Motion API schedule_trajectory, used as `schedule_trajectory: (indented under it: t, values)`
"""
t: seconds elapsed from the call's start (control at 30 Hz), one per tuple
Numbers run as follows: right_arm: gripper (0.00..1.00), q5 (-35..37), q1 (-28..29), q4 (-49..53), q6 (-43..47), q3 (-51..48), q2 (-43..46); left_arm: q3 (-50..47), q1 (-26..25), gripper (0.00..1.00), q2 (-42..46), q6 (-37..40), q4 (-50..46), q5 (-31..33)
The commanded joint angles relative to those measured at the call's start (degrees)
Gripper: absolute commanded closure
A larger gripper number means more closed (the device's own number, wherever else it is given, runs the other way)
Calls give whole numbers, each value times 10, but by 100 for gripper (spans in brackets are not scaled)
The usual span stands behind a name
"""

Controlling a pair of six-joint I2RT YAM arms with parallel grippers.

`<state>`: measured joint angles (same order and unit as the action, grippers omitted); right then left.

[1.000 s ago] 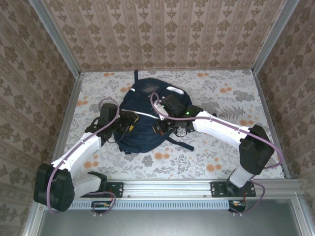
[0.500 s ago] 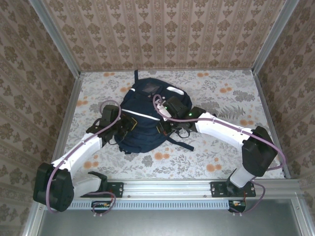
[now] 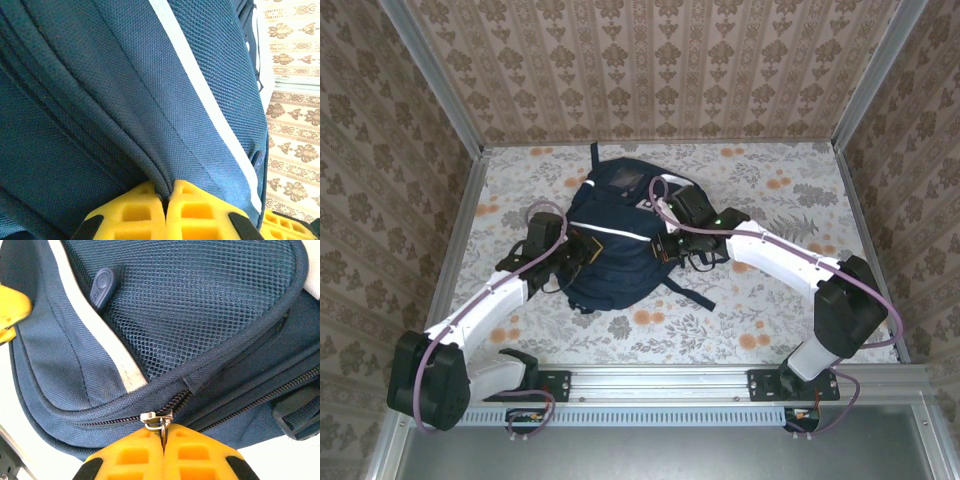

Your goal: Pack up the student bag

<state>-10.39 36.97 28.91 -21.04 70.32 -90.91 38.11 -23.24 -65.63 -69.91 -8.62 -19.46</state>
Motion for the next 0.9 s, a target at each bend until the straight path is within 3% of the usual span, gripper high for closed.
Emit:
schedule_trajectory:
  t: [0.0, 0.1, 0.23, 0.3, 0.53, 0.7, 0.87]
  values:
    - [100, 109, -45, 47, -49, 22, 8, 3, 9, 100, 12, 48, -52, 33]
    - [100, 103, -57, 52, -54, 19, 24, 13, 9, 99, 10, 64, -52, 21]
    - [100, 75, -76, 61, -45, 17, 40, 65, 13, 47, 3, 122, -100, 5]
    - [100, 78, -88, 71, -44, 25, 35, 97, 14, 40, 0, 156, -145, 25]
    - [100, 78, -138, 41, -48, 62, -21, 135, 53, 33, 10, 200, -173, 58]
    - [100, -17, -125, -10, -51, 90, -60, 142, 81, 29, 10, 226, -179, 84]
    - [100, -47, -92, -30, -42, 109, -92, 154, 94, 20, 0, 292, -178, 134]
